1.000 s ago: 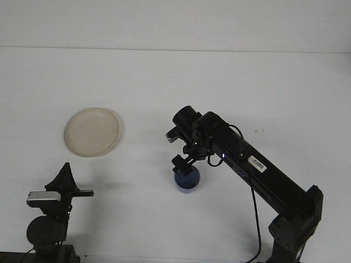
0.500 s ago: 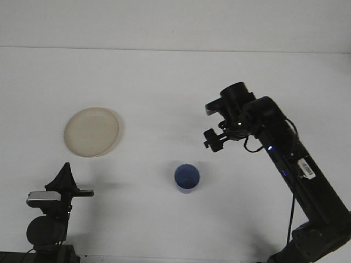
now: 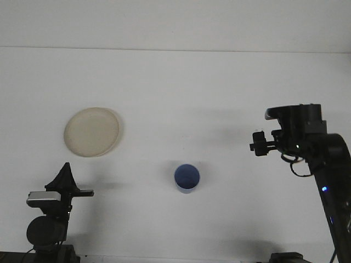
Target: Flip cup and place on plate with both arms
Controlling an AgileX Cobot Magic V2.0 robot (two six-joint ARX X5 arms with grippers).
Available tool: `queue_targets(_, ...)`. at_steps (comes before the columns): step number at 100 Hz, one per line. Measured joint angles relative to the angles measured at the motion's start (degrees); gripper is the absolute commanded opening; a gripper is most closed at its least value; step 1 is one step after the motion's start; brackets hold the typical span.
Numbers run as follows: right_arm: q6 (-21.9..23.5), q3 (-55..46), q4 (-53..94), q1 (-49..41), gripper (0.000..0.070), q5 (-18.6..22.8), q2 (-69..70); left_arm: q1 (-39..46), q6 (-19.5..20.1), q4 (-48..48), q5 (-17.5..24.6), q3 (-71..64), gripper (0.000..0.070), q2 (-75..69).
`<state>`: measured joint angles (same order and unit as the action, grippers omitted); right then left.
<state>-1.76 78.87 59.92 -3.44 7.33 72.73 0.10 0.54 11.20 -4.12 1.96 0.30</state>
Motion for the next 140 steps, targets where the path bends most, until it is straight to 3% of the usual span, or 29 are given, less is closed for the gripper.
queue_targets(69,0.0,-43.1,-40.3,2.0,0.0494,-1.5,-37.2,0.0,0.0,0.0,0.0,0.0,0.0011,0.0)
queue_targets(140,-0.9,-44.1,-42.7,1.7,0.0494,-3.3,-40.9,0.0,0.0,0.0,0.0,0.0,0.0011,0.0)
